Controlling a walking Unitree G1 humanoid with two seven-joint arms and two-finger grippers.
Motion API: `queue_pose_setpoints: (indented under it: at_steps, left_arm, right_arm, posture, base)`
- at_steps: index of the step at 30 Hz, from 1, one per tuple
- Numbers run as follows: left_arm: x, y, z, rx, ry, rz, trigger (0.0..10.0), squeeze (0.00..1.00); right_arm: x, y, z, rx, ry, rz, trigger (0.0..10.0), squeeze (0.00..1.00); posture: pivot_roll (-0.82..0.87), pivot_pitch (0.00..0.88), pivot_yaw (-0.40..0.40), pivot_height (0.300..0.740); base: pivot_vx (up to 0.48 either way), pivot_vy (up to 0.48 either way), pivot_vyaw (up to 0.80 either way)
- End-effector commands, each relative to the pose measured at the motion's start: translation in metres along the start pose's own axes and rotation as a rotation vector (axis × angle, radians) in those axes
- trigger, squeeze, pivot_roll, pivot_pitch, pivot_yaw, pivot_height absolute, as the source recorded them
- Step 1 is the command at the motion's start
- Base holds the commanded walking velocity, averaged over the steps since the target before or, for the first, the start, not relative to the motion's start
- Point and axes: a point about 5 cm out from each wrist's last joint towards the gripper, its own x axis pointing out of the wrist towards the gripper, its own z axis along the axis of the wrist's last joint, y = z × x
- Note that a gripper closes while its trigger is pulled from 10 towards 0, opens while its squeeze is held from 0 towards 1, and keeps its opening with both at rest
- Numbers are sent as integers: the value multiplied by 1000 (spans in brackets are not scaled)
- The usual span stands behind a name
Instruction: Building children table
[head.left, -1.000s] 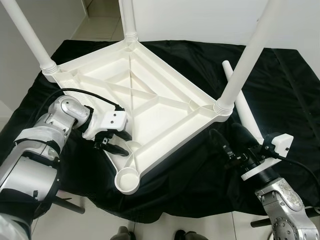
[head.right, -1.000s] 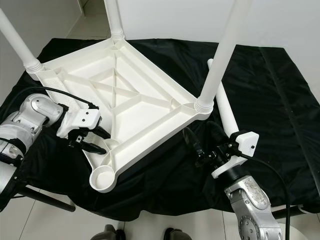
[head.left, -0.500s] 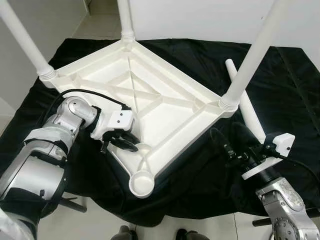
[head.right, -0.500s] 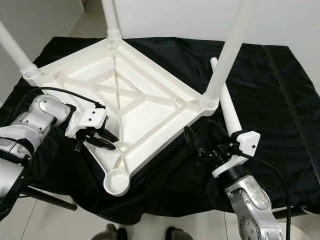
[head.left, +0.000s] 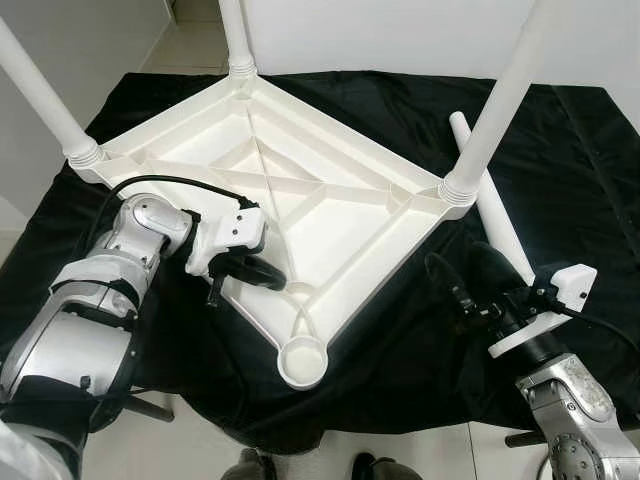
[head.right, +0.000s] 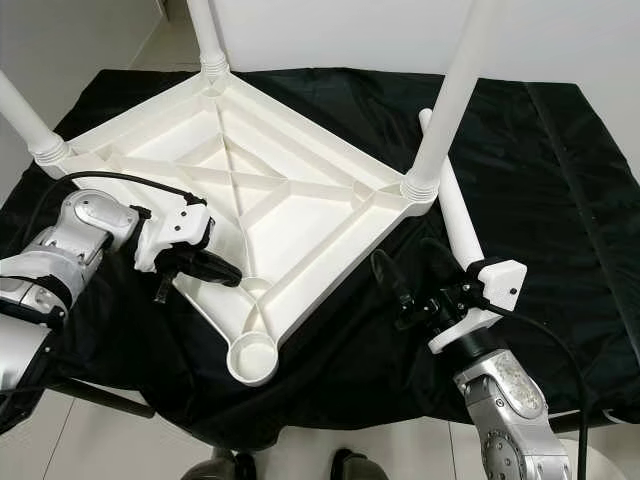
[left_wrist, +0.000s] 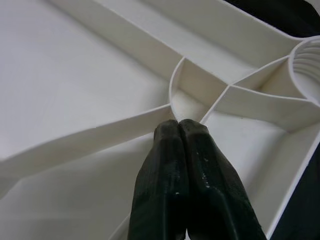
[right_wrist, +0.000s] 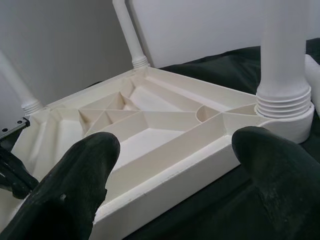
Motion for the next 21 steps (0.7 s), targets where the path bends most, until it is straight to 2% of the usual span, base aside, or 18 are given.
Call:
queue_pose_setpoints:
  at_steps: [1,2,3,4,7,13,14,16,17,21]
  left_arm:
    - [0,-6,-24,-86,72,144,0,0]
    - [-1,-6,-23,-92,58,123,10000,0]
    - [-1,-6,-23,-92,58,123,10000,0]
    - [-3,-5,-20,-102,29,102,10000,1000]
    - [-5,-4,-17,-106,7,88,10000,1000]
    - [-23,-1,-6,-64,-49,57,10000,1000]
    - [-25,-2,-5,-49,-57,47,10000,773]
    - [-26,-3,-4,-39,-61,40,10000,773]
    - [-29,-6,-5,-40,-70,26,10000,0]
    - [-38,-10,-5,-34,-71,17,10000,0]
  right_arm:
    - [-3,0,0,-3,10,-7,10000,0]
    - [-2,0,0,-2,10,-5,10000,0]
    - [-2,0,0,-2,10,-5,10000,0]
    - [0,0,0,-1,9,-1,10000,0]
    - [1,0,0,0,8,3,10000,0]
    - [2,-1,0,-1,6,12,10000,0]
    - [2,-1,0,1,6,12,10000,0]
    - [2,-1,0,2,6,12,10000,0]
    - [2,-1,0,4,5,11,10000,0]
    - [1,-2,1,7,3,8,10000,0]
  posture:
    - [-64,210,63,740]
    - [-61,208,58,740]
    - [-61,208,58,740]
    - [-60,205,54,740]
    - [-60,205,54,740]
    - [-58,198,48,740]
    - [-58,198,48,740]
    - [-58,198,48,740]
    - [-61,194,48,740]
    - [-58,194,46,740]
  base:
    - [0,0,0]
    - [0,0,0]
    - [0,0,0]
    - [0,0,0]
    - [0,0,0]
    - [0,0,0]
    - [0,0,0]
    - [0,0,0]
    - [0,0,0]
    - [0,0,0]
